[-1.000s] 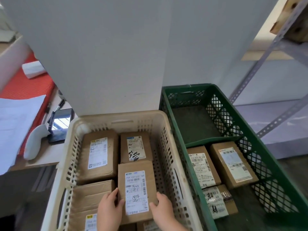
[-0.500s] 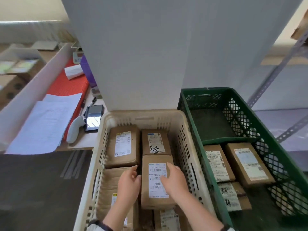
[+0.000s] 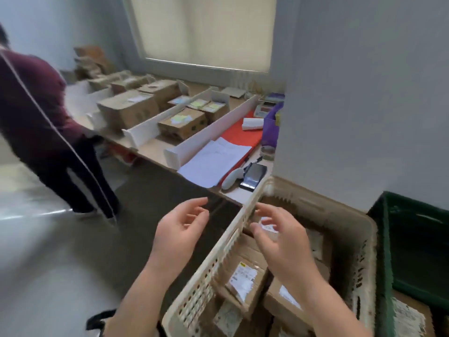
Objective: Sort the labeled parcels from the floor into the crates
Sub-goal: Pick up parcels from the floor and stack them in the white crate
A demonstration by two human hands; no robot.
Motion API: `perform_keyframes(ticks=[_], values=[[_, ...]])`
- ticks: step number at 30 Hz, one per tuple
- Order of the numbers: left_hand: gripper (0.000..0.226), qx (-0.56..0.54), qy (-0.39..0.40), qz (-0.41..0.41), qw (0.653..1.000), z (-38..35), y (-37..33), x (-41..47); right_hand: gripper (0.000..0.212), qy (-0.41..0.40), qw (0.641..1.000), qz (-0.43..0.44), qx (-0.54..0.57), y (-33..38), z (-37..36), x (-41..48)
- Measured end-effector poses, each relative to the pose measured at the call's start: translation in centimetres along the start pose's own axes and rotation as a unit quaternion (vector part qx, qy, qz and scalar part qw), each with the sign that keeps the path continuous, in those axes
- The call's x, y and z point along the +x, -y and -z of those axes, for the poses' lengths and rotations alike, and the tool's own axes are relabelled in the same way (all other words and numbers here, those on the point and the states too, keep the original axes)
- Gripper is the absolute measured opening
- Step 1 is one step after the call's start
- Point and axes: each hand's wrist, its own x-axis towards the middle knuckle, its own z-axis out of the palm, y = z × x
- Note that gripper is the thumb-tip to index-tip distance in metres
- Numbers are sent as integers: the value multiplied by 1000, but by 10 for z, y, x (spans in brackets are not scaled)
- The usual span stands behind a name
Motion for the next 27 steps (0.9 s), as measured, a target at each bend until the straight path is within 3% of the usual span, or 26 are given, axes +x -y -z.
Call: perform_keyframes(ticks=[4, 7, 13, 20, 27], values=[[34, -4, -168, 35, 985, 100, 12, -44, 35, 56, 994, 91, 26, 34, -36, -9], [27, 19, -250, 58, 966, 160, 17, -96, 33, 115, 982, 150, 29, 62, -77, -20], [39, 59, -427, 133, 892, 260, 36, -242, 33, 232, 929, 284, 45, 144, -168, -84], [29, 86, -622, 213, 748, 340, 28, -492, 39, 410, 814, 407, 65, 257, -256, -249], [22, 109, -775, 289, 552, 346, 9, -738, 47, 584, 651, 473, 108, 319, -319, -473]])
